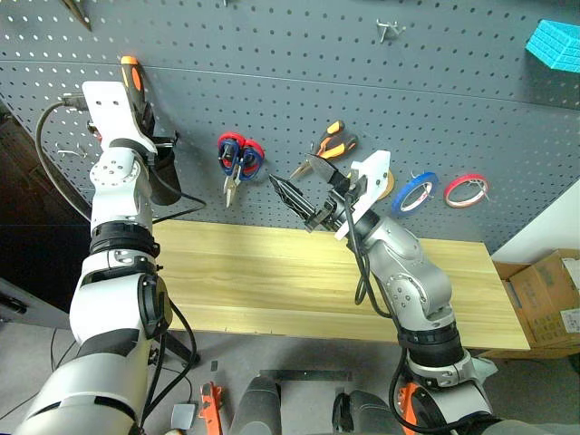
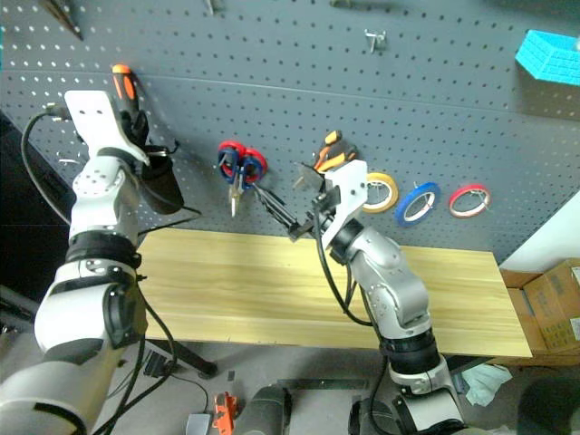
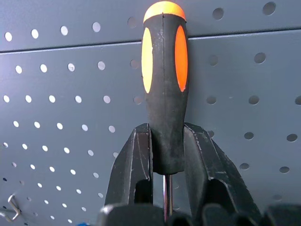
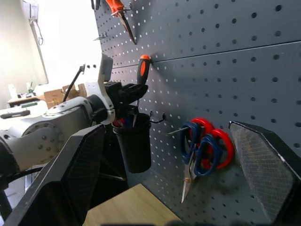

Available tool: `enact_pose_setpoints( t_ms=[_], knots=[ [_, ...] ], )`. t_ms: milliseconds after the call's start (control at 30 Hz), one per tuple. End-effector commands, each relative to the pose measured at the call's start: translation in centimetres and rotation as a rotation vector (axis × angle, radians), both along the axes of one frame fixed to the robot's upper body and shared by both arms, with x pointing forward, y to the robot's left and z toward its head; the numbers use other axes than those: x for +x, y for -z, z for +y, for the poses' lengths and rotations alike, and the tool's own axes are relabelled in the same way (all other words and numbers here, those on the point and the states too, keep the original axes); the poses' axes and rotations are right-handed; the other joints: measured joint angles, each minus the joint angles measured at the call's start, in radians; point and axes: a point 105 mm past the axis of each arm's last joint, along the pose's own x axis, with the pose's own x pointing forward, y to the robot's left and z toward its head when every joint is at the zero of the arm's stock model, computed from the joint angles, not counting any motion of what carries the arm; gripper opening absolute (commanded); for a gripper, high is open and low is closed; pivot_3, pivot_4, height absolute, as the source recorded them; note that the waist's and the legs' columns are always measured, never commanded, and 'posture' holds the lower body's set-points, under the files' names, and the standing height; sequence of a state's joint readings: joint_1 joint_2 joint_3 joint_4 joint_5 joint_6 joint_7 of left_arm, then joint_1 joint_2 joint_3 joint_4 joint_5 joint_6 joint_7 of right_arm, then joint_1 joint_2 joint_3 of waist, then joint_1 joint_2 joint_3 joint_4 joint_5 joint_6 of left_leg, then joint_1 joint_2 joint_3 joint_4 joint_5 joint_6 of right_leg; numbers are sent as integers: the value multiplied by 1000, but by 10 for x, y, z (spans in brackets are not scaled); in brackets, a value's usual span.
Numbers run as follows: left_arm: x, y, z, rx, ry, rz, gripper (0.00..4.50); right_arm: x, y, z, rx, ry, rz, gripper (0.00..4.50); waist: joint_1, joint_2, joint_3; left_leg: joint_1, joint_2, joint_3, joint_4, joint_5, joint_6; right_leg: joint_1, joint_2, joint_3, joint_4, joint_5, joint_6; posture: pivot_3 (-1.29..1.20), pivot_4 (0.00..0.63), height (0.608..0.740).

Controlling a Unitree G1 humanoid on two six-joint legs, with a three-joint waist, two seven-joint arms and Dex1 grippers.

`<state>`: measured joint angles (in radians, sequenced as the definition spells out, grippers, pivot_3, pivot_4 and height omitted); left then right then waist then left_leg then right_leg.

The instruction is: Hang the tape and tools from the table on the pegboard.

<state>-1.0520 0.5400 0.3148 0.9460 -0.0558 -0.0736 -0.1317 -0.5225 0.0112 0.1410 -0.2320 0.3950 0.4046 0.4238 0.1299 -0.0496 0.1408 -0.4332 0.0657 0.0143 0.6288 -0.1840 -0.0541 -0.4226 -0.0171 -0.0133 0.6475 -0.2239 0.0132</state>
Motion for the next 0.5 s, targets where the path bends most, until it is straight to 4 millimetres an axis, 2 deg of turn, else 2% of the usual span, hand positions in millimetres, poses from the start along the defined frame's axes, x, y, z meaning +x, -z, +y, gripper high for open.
enact_pose_setpoints(
  t_ms=[33, 200, 400, 500],
  knots=[
    [-11, -5, 11, -18, -39, -57, 582, -4, -13, -6, 21, 23, -56, 4500, -4, 0, -3, 0, 0, 1, 0, 0, 0, 0, 0, 1, 0, 0, 0, 209, 43, 740],
    [-25, 10, 2, -78, -24, -73, 2299, -3, -13, -5, 11, 24, -61, 4500, -11, -2, -6, 0, 0, 1, 0, 0, 0, 0, 0, 1, 1, 0, 0, 218, 42, 740],
    [-46, 10, -7, -103, -27, -72, 4422, -4, -10, -2, -19, 11, -80, 4500, -20, -3, -10, 1, 0, 1, 0, 0, 0, 0, 0, 1, 3, 0, 0, 226, 42, 740],
    [-60, 3, -15, -99, -14, -90, 4469, -7, -10, -3, -37, 3, -96, 4500, -23, -3, -11, 2, 0, 0, 1, 0, 0, 1, 0, 2, 3, 0, 0, 233, 40, 740]
  ],
)
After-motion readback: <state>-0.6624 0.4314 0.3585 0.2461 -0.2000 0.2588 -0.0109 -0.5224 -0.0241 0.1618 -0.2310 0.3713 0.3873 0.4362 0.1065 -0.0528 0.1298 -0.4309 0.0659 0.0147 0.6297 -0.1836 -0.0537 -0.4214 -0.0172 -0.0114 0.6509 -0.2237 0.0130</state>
